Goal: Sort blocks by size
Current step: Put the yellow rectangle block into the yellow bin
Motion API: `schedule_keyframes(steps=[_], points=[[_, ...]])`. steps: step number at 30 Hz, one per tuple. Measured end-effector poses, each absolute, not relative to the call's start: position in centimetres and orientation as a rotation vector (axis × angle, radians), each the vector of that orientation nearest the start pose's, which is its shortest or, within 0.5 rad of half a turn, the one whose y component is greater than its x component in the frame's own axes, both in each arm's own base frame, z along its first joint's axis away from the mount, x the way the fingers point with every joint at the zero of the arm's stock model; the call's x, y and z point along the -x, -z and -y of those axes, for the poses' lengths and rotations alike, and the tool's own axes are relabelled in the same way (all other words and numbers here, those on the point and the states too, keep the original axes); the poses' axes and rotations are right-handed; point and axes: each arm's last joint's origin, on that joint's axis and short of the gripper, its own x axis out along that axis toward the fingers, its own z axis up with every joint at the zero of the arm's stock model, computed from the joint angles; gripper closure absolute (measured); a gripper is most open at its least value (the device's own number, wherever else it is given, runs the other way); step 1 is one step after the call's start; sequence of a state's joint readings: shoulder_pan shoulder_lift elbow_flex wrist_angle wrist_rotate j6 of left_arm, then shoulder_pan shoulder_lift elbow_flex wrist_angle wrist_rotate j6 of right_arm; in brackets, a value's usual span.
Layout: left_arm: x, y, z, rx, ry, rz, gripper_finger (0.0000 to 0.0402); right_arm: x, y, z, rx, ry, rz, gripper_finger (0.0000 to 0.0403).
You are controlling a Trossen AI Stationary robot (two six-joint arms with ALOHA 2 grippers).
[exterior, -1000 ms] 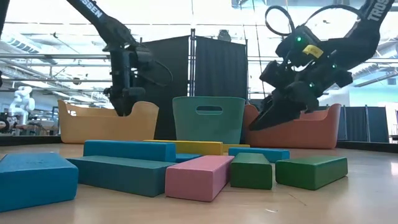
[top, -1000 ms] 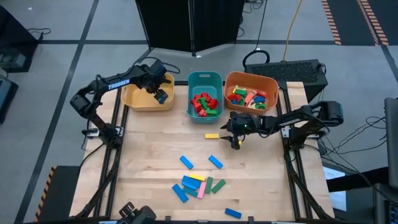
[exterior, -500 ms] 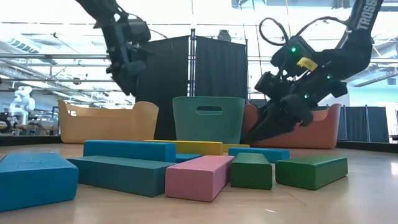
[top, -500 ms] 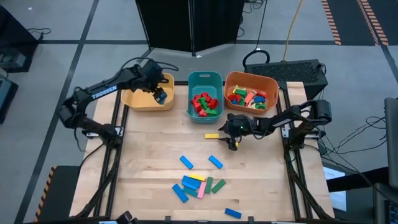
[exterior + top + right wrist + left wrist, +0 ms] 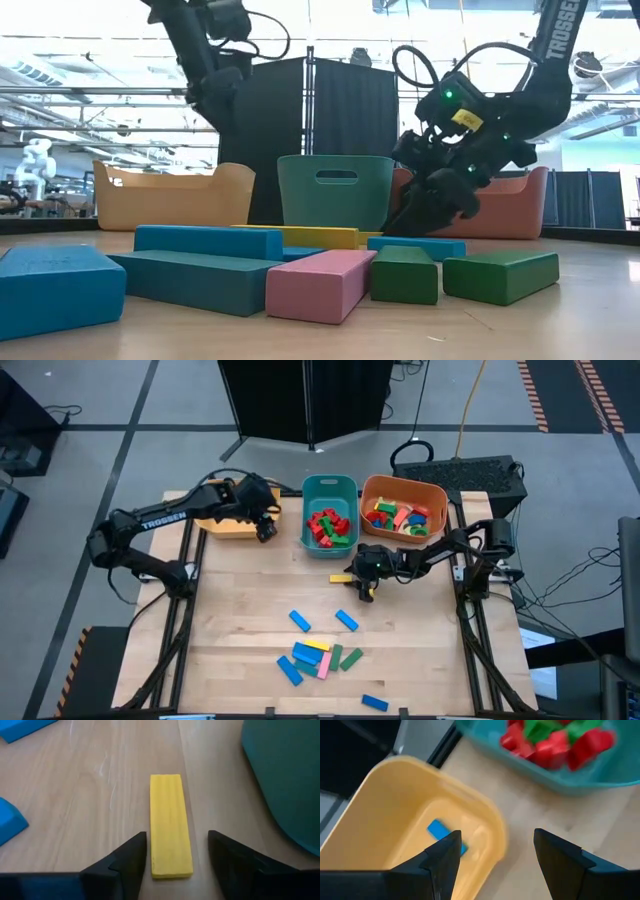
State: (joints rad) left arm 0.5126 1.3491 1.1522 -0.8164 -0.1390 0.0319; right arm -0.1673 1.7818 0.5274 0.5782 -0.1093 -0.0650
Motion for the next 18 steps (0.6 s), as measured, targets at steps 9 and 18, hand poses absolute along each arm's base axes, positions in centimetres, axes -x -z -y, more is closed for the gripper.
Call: schedule_keyframes(steps=[9,18], points=[[-25.0,-29.3,-10.2,0.079,-0.464,-0.966,0.0162,-28.0,-8.8,4.4,-0.029,0.037,-0.670,0.0312],[-26.4,-29.6,-7.2,0.009,-0.363,-0.914,0.0162,-28.3,-9.7,3.7,-0.012,0.020,-0.617,0.0299]])
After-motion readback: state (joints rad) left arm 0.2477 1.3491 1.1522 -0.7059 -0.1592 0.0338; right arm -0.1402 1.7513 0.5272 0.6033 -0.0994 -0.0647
